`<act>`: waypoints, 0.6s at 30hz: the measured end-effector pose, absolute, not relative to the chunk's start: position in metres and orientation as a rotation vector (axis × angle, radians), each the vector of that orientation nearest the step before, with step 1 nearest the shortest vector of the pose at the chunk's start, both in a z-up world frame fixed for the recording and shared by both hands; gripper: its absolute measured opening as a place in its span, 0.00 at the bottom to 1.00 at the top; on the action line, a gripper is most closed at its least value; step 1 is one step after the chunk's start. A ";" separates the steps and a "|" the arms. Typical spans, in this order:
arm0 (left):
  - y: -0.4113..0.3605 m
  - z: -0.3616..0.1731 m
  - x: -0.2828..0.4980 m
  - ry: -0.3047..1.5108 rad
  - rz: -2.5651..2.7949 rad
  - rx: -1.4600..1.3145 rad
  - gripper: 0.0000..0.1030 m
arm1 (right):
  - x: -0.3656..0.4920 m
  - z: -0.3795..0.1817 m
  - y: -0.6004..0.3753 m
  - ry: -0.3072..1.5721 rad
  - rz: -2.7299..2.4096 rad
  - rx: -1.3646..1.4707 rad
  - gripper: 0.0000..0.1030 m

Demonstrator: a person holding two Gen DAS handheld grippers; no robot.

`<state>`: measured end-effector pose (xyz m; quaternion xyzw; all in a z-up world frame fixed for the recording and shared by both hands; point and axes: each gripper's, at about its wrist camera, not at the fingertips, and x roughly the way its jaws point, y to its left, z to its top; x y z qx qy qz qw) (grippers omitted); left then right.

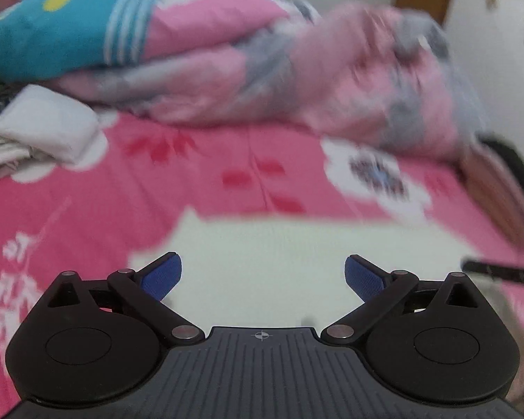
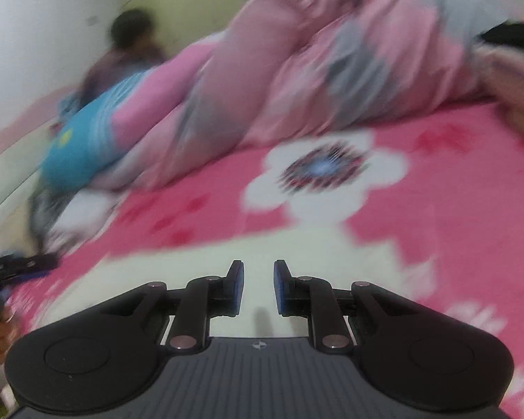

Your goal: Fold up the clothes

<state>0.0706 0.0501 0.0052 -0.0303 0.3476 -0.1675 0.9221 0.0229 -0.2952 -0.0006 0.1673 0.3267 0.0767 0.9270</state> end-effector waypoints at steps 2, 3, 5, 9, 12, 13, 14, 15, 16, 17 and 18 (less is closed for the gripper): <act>0.055 -0.009 0.059 0.749 -0.297 0.000 0.96 | 0.011 -0.012 -0.306 0.681 0.097 0.328 0.14; 0.062 -0.016 0.053 0.764 -0.258 0.027 0.96 | 0.002 -0.014 -0.319 0.665 0.091 0.371 0.12; 0.084 -0.017 0.043 0.764 -0.192 0.029 0.96 | -0.020 -0.012 -0.350 0.643 0.041 0.480 0.12; 0.113 0.000 0.017 0.709 -0.145 0.012 0.97 | -0.058 0.007 -0.360 0.616 -0.144 0.341 0.20; 0.099 0.011 -0.005 0.665 -0.228 0.045 0.97 | -0.076 0.017 -0.350 0.562 -0.090 0.375 0.20; 0.090 0.013 -0.012 0.658 -0.270 0.056 0.97 | -0.078 0.018 -0.340 0.550 -0.049 0.366 0.20; 0.081 0.010 -0.019 0.661 -0.316 0.061 0.97 | -0.081 0.019 -0.329 0.539 -0.007 0.353 0.20; 0.072 0.004 -0.024 0.673 -0.360 0.066 0.97 | -0.082 0.017 -0.317 0.544 0.040 0.333 0.20; 0.063 -0.002 -0.028 0.688 -0.399 0.073 0.97 | -0.083 0.011 -0.304 0.560 0.088 0.311 0.20; 0.056 -0.012 -0.031 0.720 -0.421 0.090 0.97 | -0.082 0.005 -0.300 0.587 0.096 0.290 0.20; 0.050 -0.021 -0.034 0.750 -0.437 0.108 0.97 | -0.082 -0.002 -0.296 0.615 0.098 0.268 0.20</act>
